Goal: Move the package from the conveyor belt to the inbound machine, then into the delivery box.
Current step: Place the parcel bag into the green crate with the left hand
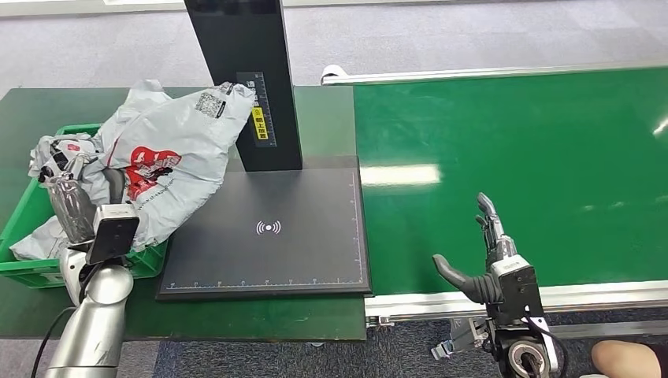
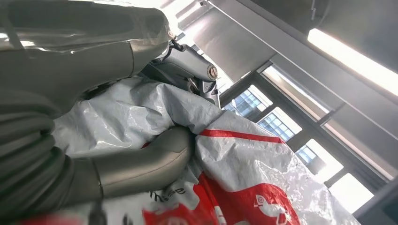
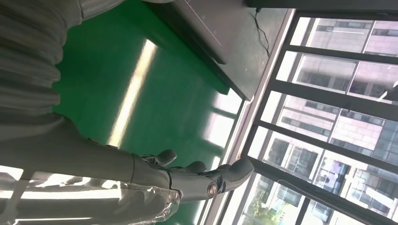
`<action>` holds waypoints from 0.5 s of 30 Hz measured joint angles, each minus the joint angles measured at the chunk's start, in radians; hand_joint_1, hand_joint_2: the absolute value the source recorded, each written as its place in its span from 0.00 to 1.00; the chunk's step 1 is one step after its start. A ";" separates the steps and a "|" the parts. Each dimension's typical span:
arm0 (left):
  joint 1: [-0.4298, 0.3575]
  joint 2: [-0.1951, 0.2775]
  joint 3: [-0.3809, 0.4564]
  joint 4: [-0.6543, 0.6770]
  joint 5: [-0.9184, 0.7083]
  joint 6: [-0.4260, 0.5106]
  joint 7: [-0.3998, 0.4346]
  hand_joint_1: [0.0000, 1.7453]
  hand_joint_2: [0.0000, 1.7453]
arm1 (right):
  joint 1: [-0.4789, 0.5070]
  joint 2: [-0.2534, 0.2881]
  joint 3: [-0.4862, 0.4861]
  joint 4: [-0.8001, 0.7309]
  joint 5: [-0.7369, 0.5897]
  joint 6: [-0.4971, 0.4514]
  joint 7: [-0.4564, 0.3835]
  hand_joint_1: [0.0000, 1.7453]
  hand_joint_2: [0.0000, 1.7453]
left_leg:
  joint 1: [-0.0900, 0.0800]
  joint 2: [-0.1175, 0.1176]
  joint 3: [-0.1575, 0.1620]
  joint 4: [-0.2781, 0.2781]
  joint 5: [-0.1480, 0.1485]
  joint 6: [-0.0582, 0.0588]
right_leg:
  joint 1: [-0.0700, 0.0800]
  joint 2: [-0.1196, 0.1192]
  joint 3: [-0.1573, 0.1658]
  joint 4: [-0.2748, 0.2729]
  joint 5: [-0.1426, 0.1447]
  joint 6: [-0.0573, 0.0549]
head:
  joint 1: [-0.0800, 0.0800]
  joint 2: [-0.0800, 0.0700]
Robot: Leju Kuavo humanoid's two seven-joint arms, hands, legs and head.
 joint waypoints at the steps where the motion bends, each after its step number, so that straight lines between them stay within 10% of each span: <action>1: -0.001 0.000 0.005 0.004 -0.001 0.000 0.000 1.00 1.00 | 0.001 0.000 0.000 -0.001 0.000 0.000 0.000 0.00 1.00 | 0.000 0.000 0.000 0.000 0.000 0.000 | 0.000 0.000 0.000 0.000 0.000 0.000 | 0.000 0.000; 15: -0.081 0.047 0.114 0.156 -0.103 0.109 0.050 1.00 1.00 | 0.017 0.001 -0.007 -0.022 0.006 0.002 0.007 0.00 1.00 | 0.001 0.000 0.000 0.000 0.000 0.000 | 0.001 0.000 0.000 0.000 0.000 0.000 | 0.000 0.000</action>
